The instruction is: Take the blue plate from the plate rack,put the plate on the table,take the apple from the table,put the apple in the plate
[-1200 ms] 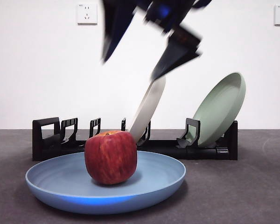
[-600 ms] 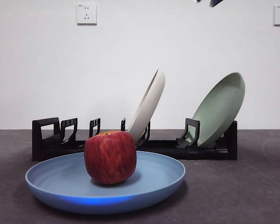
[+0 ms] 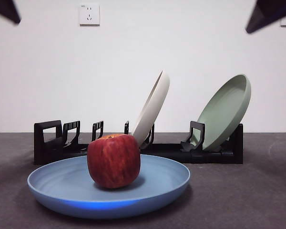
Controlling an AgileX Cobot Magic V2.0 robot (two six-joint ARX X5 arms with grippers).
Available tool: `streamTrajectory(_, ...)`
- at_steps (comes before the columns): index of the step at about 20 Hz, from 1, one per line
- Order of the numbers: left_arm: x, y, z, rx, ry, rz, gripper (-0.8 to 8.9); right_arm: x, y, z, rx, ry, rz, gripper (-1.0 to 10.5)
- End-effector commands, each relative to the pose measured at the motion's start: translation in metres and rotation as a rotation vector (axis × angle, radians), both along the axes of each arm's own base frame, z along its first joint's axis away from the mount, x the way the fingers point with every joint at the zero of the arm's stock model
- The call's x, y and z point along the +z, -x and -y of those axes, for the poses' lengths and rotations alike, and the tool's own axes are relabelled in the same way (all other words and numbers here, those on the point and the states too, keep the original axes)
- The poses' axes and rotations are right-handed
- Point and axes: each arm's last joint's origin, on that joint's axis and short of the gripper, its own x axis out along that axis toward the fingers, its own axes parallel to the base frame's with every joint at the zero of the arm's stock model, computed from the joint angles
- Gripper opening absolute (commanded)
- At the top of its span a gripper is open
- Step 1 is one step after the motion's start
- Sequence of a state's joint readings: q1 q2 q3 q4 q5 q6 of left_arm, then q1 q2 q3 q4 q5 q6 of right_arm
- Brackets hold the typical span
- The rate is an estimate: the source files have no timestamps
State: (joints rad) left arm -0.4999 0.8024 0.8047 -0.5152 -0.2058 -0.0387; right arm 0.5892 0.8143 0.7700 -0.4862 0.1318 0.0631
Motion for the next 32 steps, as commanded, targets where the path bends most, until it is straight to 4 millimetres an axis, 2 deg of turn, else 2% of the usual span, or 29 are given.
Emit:
streamTrajectory(1, -0.038, 0.009, -0.006, 0.038, 0.044, -0.035, -0.09, -0.026, 0.011, 0.008, 0.0, -0.011, 0.017, -0.2)
streamTrajectory(3, -0.05, 0.015, -0.009, 0.051, 0.078, -0.024, -0.09, -0.035, 0.018, 0.012, -0.015, -0.044, 0.028, -0.2)
streamTrajectory(6, -0.051, 0.016, -0.009, 0.056, 0.102, -0.041, -0.01, -0.035, 0.019, 0.013, -0.08, -0.102, -0.004, -0.1)
streamTrajectory(18, -0.052, 0.019, -0.01, 0.052, 0.076, -0.048, -0.01, -0.036, 0.019, 0.014, -0.083, -0.101, -0.01, 0.0)
streamTrajectory(20, -0.043, 0.03, -0.021, 0.051, 0.001, 0.039, -0.01, -0.036, 0.019, 0.014, -0.082, -0.101, -0.01, 0.0)
streamTrajectory(23, -0.033, 0.047, -0.039, 0.044, 0.101, 0.17, -0.01, -0.036, 0.019, 0.014, -0.086, -0.1, -0.008, 0.0)
streamTrajectory(25, -0.043, 0.052, -0.05, 0.1, 0.106, 0.288, -0.01, -0.036, 0.019, 0.014, -0.086, -0.1, -0.009, 0.0)
streamTrajectory(27, -0.067, 0.053, -0.059, 0.149, 0.12, 0.354, -0.01, -0.036, 0.019, 0.014, -0.086, -0.1, -0.009, 0.0)
streamTrajectory(32, -0.126, 0.048, -0.07, 0.184, 0.13, 0.366, -0.01, -0.036, 0.019, 0.014, -0.086, -0.1, -0.009, 0.0)
